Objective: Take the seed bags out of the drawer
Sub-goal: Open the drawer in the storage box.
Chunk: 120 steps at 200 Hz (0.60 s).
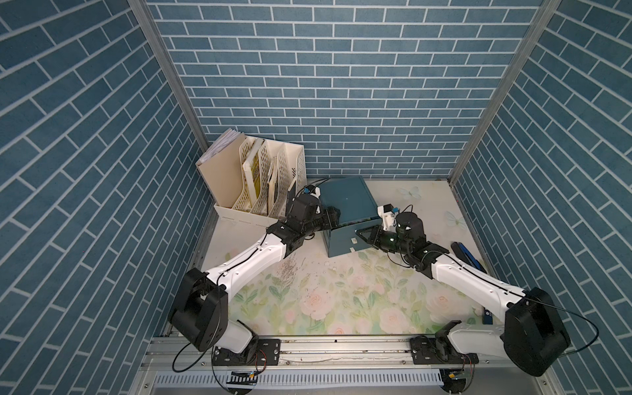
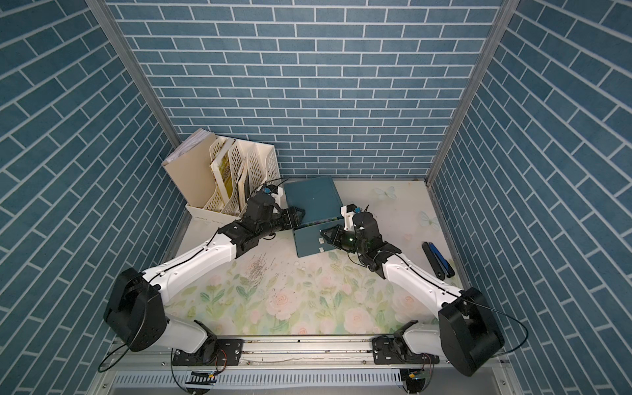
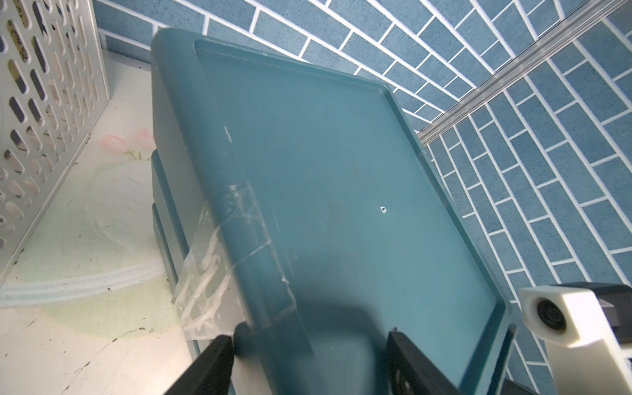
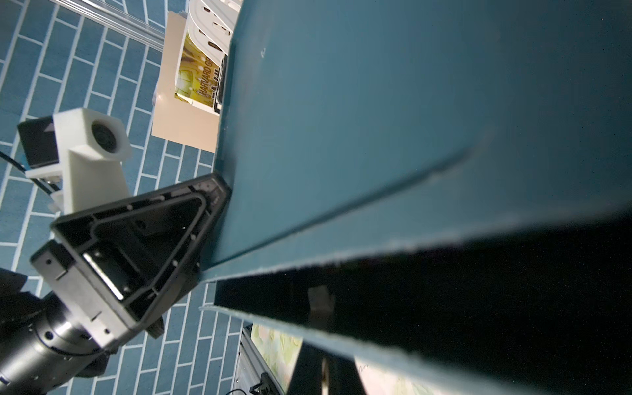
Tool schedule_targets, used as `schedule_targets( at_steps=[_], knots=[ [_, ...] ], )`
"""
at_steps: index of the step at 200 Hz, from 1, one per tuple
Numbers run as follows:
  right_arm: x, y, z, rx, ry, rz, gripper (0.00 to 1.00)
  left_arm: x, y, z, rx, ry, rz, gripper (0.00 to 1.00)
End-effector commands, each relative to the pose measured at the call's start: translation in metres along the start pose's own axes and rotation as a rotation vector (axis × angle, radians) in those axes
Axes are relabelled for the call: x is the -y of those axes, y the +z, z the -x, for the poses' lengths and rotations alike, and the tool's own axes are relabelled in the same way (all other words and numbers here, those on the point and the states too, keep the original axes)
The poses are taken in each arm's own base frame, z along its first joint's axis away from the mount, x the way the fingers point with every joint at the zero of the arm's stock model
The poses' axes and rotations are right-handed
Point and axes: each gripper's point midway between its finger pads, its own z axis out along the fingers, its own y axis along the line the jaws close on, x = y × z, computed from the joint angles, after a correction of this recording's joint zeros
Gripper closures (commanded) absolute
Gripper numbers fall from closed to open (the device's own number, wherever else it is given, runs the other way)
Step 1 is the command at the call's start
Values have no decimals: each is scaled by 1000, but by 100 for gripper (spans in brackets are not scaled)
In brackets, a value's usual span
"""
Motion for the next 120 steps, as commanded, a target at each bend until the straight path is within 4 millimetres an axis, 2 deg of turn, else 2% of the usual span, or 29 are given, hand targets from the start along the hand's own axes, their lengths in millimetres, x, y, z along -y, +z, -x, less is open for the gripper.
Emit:
schedule_targets(
  at_steps=[1, 120],
  knots=[
    [3, -10, -24, -86, -16, -20, 100, -4, -5, -14, -46, 21, 18, 25],
    [-2, -48, -77, -259, -54, -59, 100, -8, -5, -14, -51, 28, 49, 25]
  ],
)
